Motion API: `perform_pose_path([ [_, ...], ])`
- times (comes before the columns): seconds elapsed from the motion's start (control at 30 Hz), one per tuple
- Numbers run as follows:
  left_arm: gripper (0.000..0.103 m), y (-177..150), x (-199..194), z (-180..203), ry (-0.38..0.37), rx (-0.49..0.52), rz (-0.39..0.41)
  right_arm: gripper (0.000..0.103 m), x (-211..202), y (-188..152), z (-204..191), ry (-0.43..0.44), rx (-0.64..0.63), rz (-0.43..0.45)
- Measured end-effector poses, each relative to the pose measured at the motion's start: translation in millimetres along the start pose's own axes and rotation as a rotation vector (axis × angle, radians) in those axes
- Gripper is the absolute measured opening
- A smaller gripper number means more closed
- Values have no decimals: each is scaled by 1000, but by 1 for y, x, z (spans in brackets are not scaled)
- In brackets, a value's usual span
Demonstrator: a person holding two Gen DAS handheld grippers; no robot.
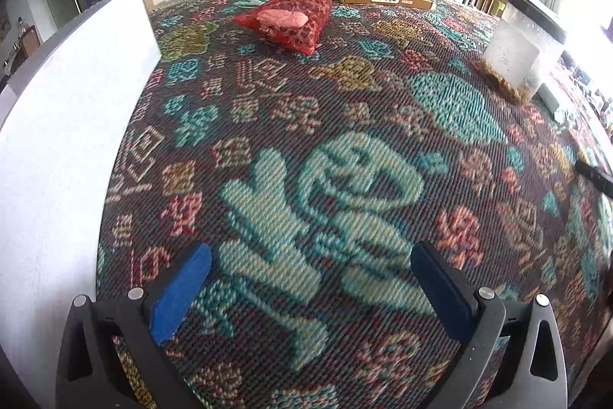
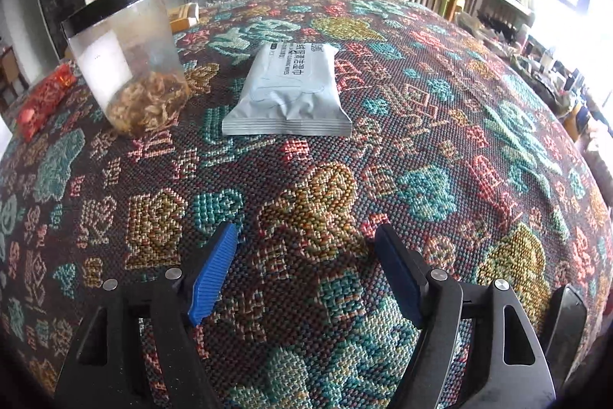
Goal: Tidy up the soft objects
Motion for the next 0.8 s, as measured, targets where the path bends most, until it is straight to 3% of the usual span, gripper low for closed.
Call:
perform_pose_path([
  [0.1,103,50,1,-4,-5,-6,37,82,4,-1,2,19,3,-4],
  [0.23,103,123,35,-17,57,120,-6,82,6,-4,3,13,-3,-1],
  [0.37,103,172,67,-30,124,217,-18,83,0,-4,4,31,8,0],
  [0.57,103,185,114,-46,130,193,-82,83,-1,3,7,58,5,-22],
  [0.7,102,183,121,-60,28,107,-71,82,-3,47,14,114,80,-11],
  [0.77,91,183,118,-66,12,85,-48,82,11,77,8,121,107,-35],
  [0.8,71,183,115,-67,9,82,-30,82,21,90,3,123,109,-53],
])
Point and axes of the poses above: each gripper's, at about its wrist camera, not at the fingertips, and x roughly the way its jaws point, z to its right, y to its top, the point moved 6 cm from there along x, roughly the way its jaws point, and after that the axes turned 13 degrees about x, right-handed, at the moved point
